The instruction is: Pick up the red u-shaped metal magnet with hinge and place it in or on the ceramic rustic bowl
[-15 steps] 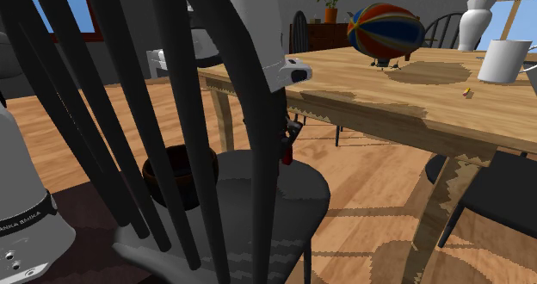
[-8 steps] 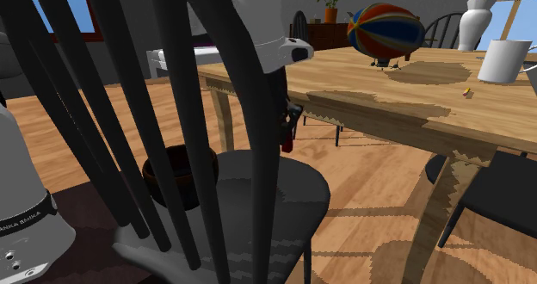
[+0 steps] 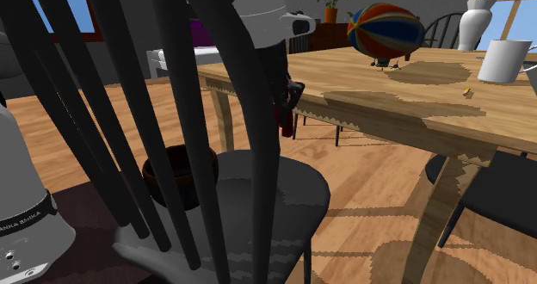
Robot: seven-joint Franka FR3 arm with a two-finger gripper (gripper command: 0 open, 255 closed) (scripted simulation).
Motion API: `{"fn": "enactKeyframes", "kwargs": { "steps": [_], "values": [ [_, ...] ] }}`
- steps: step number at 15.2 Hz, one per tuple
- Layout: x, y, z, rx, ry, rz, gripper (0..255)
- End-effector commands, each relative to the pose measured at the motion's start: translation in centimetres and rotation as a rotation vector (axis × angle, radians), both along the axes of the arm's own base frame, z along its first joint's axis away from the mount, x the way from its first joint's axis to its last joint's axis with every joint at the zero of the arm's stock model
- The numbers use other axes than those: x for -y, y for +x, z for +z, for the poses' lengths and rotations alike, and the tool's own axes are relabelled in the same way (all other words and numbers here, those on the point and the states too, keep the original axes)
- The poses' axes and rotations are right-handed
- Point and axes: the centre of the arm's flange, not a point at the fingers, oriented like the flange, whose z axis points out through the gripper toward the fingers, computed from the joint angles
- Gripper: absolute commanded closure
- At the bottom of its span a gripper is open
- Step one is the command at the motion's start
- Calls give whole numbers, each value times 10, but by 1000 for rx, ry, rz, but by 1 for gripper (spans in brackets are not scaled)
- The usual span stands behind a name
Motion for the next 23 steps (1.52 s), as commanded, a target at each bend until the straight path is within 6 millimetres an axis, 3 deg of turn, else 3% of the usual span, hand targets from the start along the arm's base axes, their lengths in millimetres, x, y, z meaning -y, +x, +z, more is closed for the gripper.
{"fn": "enactKeyframes", "kwargs": {
  "steps": [1,4,22,23],
  "values": [
    [0,-1,11,0,0,0,255],
    [0,-1,23,0,0,0,255],
    [-158,-181,13,0,0,0,255],
    [-158,-181,8,0,0,0,255]
  ]
}}
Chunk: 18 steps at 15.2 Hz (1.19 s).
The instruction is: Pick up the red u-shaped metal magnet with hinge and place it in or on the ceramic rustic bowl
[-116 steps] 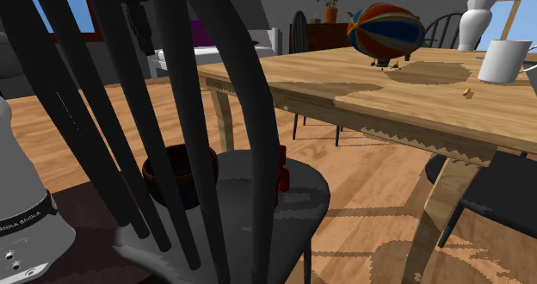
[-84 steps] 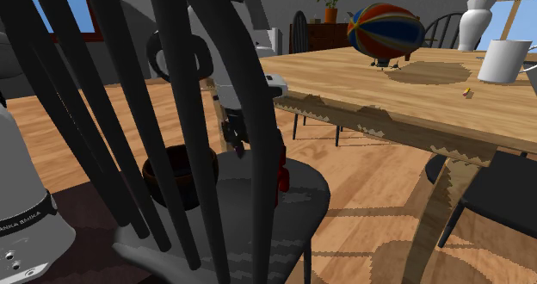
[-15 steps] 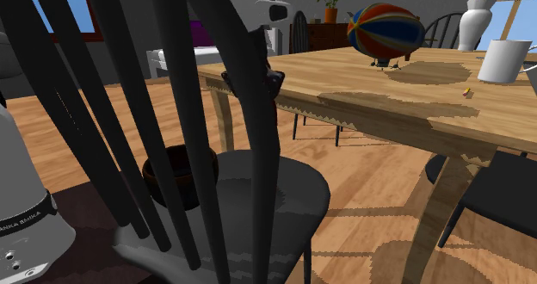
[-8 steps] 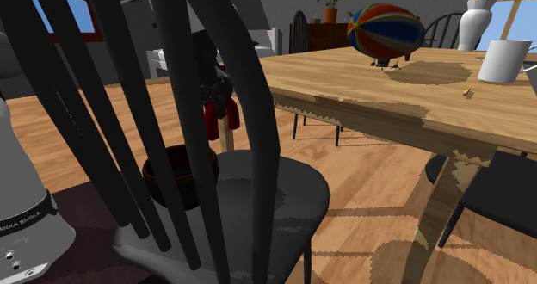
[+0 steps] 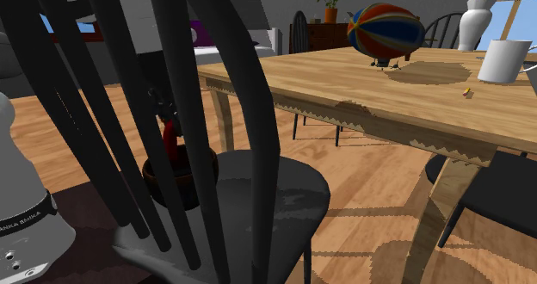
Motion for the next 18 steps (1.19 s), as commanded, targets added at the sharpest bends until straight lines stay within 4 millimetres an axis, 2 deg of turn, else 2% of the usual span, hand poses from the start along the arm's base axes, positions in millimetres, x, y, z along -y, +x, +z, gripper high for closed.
{"fn": "enactKeyframes", "kwargs": {
  "steps": [1,10,18],
  "values": [
    [-10,-32,17,131,70,-29,255],
    [-10,-32,-32,131,70,-29,255],
    [-10,-32,-32,131,70,-29,255]
  ]
}}
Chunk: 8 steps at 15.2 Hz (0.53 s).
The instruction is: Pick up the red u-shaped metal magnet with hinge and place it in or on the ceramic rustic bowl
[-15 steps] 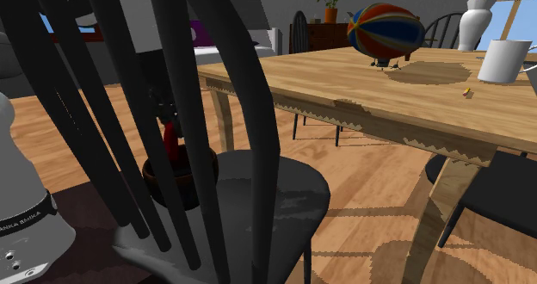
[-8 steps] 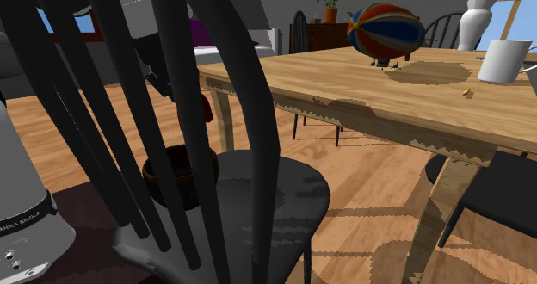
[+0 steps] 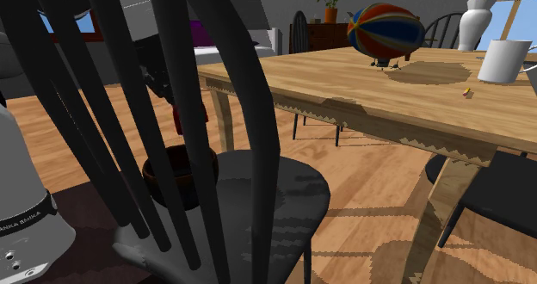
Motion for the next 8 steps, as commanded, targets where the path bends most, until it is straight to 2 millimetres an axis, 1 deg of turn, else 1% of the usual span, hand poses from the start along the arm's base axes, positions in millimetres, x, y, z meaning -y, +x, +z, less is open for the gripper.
{"fn": "enactKeyframes", "kwargs": {
  "steps": [1,2,3,4,5,6,8],
  "values": [
    [37,-51,-42,-45,89,-126,0],
    [43,-38,-37,-47,88,-129,0],
    [42,-38,-42,-47,89,-131,0],
    [51,-44,-36,-45,90,-129,0],
    [68,-45,-26,-46,89,-130,0],
    [29,-43,-57,-46,89,-128,0],
    [30,-49,-31,-46,89,-128,0]
  ]
}}
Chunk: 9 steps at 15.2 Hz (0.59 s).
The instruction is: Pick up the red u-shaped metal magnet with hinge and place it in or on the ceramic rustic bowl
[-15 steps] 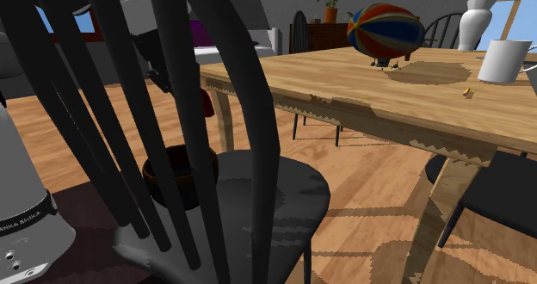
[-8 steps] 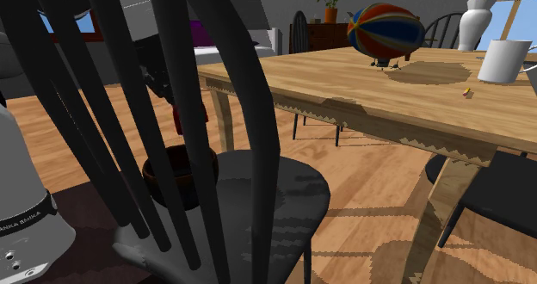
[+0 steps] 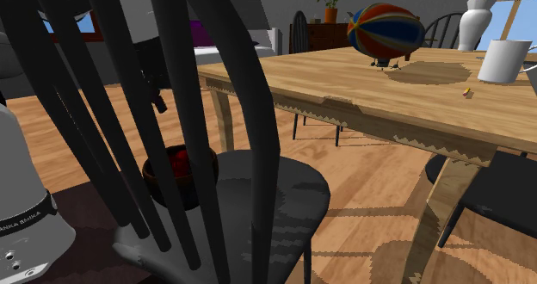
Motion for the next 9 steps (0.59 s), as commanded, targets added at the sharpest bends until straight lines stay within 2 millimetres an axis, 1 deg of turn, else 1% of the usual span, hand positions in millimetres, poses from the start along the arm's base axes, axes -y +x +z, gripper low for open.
{"fn": "enactKeyframes", "kwargs": {
  "steps": [1,2,9],
  "values": [
    [36,-48,-12,-6,121,-181,0],
    [36,-51,-2,-6,121,-181,0],
    [36,-51,-2,-6,121,-181,0]
  ]
}}
